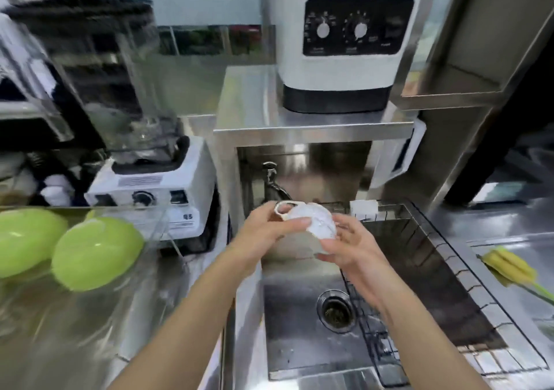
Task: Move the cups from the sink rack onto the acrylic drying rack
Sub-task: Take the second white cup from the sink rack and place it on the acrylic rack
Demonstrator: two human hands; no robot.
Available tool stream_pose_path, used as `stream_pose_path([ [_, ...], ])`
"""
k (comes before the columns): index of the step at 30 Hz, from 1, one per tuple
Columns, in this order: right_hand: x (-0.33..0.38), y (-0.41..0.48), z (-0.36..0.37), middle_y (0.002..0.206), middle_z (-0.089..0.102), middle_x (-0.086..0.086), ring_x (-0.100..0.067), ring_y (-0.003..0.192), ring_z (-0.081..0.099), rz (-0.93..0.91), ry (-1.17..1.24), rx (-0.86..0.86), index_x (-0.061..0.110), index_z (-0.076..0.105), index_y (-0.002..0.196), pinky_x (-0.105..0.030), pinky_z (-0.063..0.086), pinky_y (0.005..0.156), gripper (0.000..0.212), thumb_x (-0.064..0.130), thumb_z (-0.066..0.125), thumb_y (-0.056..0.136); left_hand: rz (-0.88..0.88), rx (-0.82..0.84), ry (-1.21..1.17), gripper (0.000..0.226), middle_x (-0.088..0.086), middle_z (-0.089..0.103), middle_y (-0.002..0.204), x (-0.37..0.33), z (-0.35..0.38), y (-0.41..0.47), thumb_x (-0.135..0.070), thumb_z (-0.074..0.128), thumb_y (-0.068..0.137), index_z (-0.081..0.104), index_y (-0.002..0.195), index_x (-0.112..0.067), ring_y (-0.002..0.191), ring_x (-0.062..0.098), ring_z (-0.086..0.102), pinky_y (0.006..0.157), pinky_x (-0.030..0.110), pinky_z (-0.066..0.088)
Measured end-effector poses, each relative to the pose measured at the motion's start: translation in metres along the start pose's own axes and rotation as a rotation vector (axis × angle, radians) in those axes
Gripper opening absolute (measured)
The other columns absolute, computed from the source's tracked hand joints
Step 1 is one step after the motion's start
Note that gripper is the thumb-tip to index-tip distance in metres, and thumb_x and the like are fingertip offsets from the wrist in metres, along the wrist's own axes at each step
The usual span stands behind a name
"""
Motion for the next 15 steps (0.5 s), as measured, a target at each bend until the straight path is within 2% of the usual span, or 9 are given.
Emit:
stream_pose_path([
  [2, 0.006, -0.009, 0.036, 0.110, 0.061, -0.008, -0.022, 0.096, 0.059, -0.043, -0.061, 0.057, 0.018, 0.053, 0.118, -0.047, 0.045, 0.090, 0.080, 0.017, 0.079, 0.042, 0.066, 0.033, 0.033, 0.044, 0.000, 0.071, 0.092, -0.017, -0.030, -0.026, -0.024, 0.081, 0.062, 0.065, 0.101, -0.014, 0.078, 0.008, 0.064, 0.068, 0.019, 0.048],
  [5, 0.011, -0.021, 0.091, 0.116, 0.063, -0.002, -0.020, 0.102, 0.061, -0.079, -0.267, 0.155, 0.026, 0.051, 0.122, -0.033, 0.050, 0.086, 0.089, 0.021, 0.082, 0.039, 0.120, 0.083, 0.110, 0.051, 0.003, 0.068, 0.099, -0.037, -0.073, -0.066, -0.015, 0.080, 0.064, 0.060, 0.110, -0.009, 0.083, 0.006, 0.063, 0.067, 0.015, 0.048],
  [7, 0.014, -0.029, 0.129, 0.117, 0.063, 0.004, -0.014, 0.103, 0.062, -0.138, -0.429, 0.199, 0.029, 0.050, 0.123, -0.027, 0.052, 0.084, 0.093, 0.022, 0.084, 0.036, 0.154, 0.107, 0.143, 0.048, 0.006, 0.067, 0.106, -0.049, -0.100, -0.092, -0.008, 0.078, 0.067, 0.060, 0.112, -0.011, 0.093, 0.010, 0.063, 0.077, 0.022, 0.050],
  [10, 0.015, -0.040, 0.182, 0.113, 0.061, 0.011, 0.000, 0.093, 0.061, -0.254, -0.526, 0.247, 0.029, 0.050, 0.120, -0.017, 0.051, 0.074, 0.089, 0.012, 0.089, 0.041, 0.198, 0.072, 0.239, 0.051, 0.004, 0.066, 0.114, -0.065, -0.138, -0.128, -0.018, 0.080, 0.060, 0.062, 0.108, -0.022, 0.109, 0.017, 0.060, 0.096, 0.036, 0.046],
  [12, 0.013, -0.045, 0.212, 0.114, 0.060, 0.011, 0.000, 0.093, 0.061, -0.293, -0.569, 0.292, 0.030, 0.049, 0.121, -0.017, 0.051, 0.075, 0.089, 0.012, 0.089, 0.044, 0.205, 0.020, 0.263, 0.054, 0.003, 0.065, 0.116, -0.068, -0.165, -0.147, -0.017, 0.080, 0.058, 0.062, 0.109, -0.023, 0.110, 0.015, 0.060, 0.100, 0.036, 0.046],
  [15, 0.006, -0.048, 0.246, 0.116, 0.058, 0.015, 0.003, 0.096, 0.059, -0.287, -0.621, 0.374, 0.037, 0.049, 0.120, -0.014, 0.049, 0.078, 0.087, 0.015, 0.090, 0.047, 0.191, -0.062, 0.336, 0.062, -0.005, 0.064, 0.115, -0.064, -0.202, -0.170, -0.031, 0.084, 0.050, 0.064, 0.108, -0.032, 0.108, 0.013, 0.060, 0.100, 0.040, 0.046],
])
Point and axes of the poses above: each hand's wrist, its own y-axis towards the middle knuckle, its own z-axis out of the palm, x = y × z, the point moved 5 cm from there along y, towards the middle knuckle
